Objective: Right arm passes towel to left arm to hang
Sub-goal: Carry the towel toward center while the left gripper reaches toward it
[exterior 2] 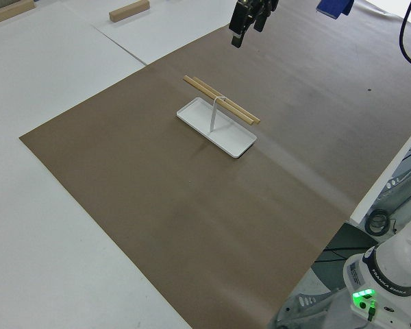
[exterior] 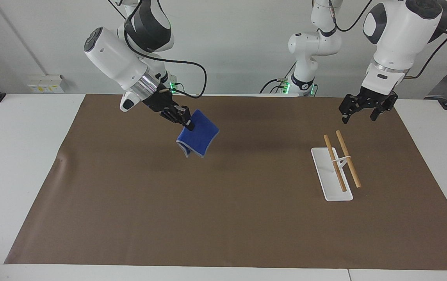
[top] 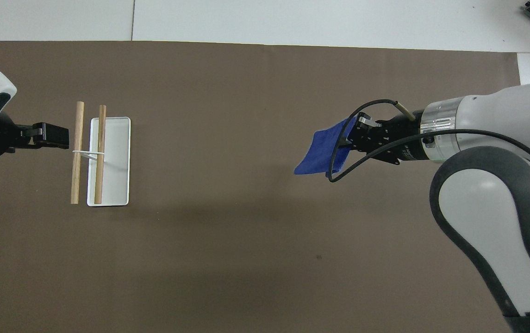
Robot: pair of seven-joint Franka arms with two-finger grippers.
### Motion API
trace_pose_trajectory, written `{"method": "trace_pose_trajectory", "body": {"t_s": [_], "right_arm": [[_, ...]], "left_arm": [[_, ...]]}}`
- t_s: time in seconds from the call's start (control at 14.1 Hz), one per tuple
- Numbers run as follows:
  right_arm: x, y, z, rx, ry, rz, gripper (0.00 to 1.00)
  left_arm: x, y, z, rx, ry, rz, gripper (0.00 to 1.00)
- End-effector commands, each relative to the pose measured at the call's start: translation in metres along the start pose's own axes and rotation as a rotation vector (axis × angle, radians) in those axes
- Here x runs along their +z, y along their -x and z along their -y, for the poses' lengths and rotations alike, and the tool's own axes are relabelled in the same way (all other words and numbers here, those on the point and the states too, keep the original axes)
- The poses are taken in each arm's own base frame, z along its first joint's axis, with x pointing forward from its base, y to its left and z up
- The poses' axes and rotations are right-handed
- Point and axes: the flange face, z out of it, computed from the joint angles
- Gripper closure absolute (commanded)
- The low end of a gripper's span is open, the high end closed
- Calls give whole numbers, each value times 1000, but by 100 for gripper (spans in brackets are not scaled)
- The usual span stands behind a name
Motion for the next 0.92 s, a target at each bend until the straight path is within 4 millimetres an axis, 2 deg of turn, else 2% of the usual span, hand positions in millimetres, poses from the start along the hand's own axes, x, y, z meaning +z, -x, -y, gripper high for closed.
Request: {"method": "trace_pose_trajectory", "body": {"t_s": [0.0,0.14,0.28,0.36,0.5,0.57,0.71,0.85], "right_arm": [[4,11,20,160,-107,1,100],[18,20,32,280,-144,-30,100],[41,29,41,344,-160,-39,100],[53,31,44,377,-169,-38,100],[81,41,53,400,-194,-44,100],[87,43,55,426,-199,-45,100],[87,44,56,454,-198,-41,100],[90,45,55,455,-187,-33,100]], "left_arm": [[-2,9,0,-15,8,7,0],[-1,13,-4,-1,4,29,0],[-2,18,-33,29,22,29,0],[-3,21,-48,-35,85,39,0],[-9,19,-67,-283,237,51,0],[-11,17,-79,-378,286,38,0],[-3,25,-108,-497,340,32,0],[10,37,-123,-668,443,19,0]]}}
